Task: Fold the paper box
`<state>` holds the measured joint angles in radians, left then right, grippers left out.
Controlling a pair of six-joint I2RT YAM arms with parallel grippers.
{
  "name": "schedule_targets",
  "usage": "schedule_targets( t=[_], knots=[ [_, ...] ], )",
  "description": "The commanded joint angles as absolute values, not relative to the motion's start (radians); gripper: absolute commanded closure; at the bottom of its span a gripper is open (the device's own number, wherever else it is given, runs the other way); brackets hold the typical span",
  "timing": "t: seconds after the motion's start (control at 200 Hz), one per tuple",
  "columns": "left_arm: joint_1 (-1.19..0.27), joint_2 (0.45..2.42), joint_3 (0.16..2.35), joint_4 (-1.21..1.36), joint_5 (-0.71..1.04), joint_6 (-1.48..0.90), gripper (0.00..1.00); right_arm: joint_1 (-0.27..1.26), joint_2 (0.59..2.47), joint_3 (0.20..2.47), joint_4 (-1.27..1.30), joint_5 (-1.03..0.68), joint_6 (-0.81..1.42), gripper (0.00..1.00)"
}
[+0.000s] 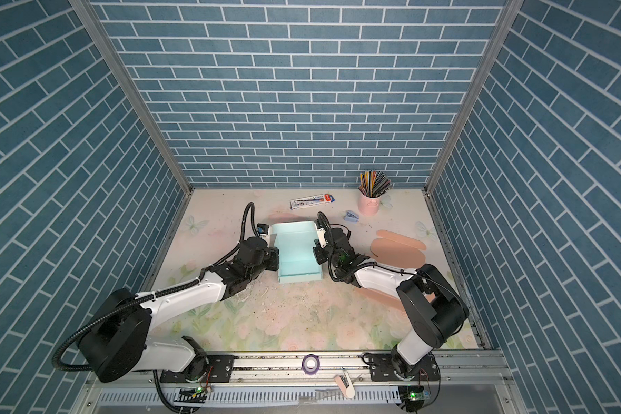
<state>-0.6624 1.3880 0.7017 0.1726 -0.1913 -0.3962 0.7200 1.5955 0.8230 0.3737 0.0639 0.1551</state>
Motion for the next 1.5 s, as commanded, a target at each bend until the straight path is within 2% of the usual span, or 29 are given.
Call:
schedule_targets(
  t=[0.0, 0.14, 0.28, 0.36, 0.735, 0.86, 0.925, 1.0, 1.195, 1.3, 1.375, 1.435, 1.495],
  knots=[
    [-0.673, 1.392, 0.702, 0.265, -0.228, -0.410, 0.94, 0.731, 1.579, 0.852, 0.396, -0.001, 0.229, 0.80],
    [-0.682, 1.409, 0.667, 0.304, -0.251, -0.405, 0.94, 0.730, 1.588, 0.877, 0.361, -0.020, 0.275, 0.80],
    [-0.696, 1.424, 0.661, 0.328, -0.273, -0.399, 0.94, 0.729, 1.619, 0.894, 0.344, 0.017, 0.279, 0.63],
    [-0.699, 1.430, 0.658, 0.333, -0.284, -0.394, 0.94, 0.725, 1.628, 0.888, 0.352, 0.021, 0.274, 0.59],
    [-0.701, 1.471, 0.658, 0.348, -0.302, -0.391, 0.94, 0.715, 1.616, 0.861, 0.309, 0.071, 0.273, 0.63],
    [-0.701, 1.486, 0.666, 0.345, -0.305, -0.392, 0.94, 0.714, 1.617, 0.861, 0.286, 0.093, 0.292, 0.73],
    [-0.701, 1.492, 0.664, 0.345, -0.307, -0.392, 0.94, 0.714, 1.618, 0.858, 0.276, 0.112, 0.300, 0.75],
    [-0.701, 1.494, 0.664, 0.344, -0.308, -0.392, 0.93, 0.713, 1.617, 0.856, 0.264, 0.129, 0.304, 0.74],
    [-0.701, 1.499, 0.663, 0.346, -0.310, -0.388, 0.93, 0.699, 1.584, 0.805, 0.314, 0.114, 0.328, 0.62],
    [-0.701, 1.499, 0.661, 0.349, -0.310, -0.388, 0.94, 0.676, 1.561, 0.748, 0.395, 0.067, 0.361, 0.61],
    [-0.701, 1.501, 0.661, 0.354, -0.306, -0.388, 0.94, 0.658, 1.550, 0.707, 0.461, 0.032, 0.378, 0.63],
    [-0.701, 1.503, 0.660, 0.358, -0.302, -0.389, 0.94, 0.654, 1.549, 0.693, 0.487, 0.012, 0.379, 0.71],
    [-0.701, 1.505, 0.657, 0.364, -0.299, -0.388, 0.94, 0.651, 1.556, 0.698, 0.495, -0.009, 0.368, 0.73]
  ],
)
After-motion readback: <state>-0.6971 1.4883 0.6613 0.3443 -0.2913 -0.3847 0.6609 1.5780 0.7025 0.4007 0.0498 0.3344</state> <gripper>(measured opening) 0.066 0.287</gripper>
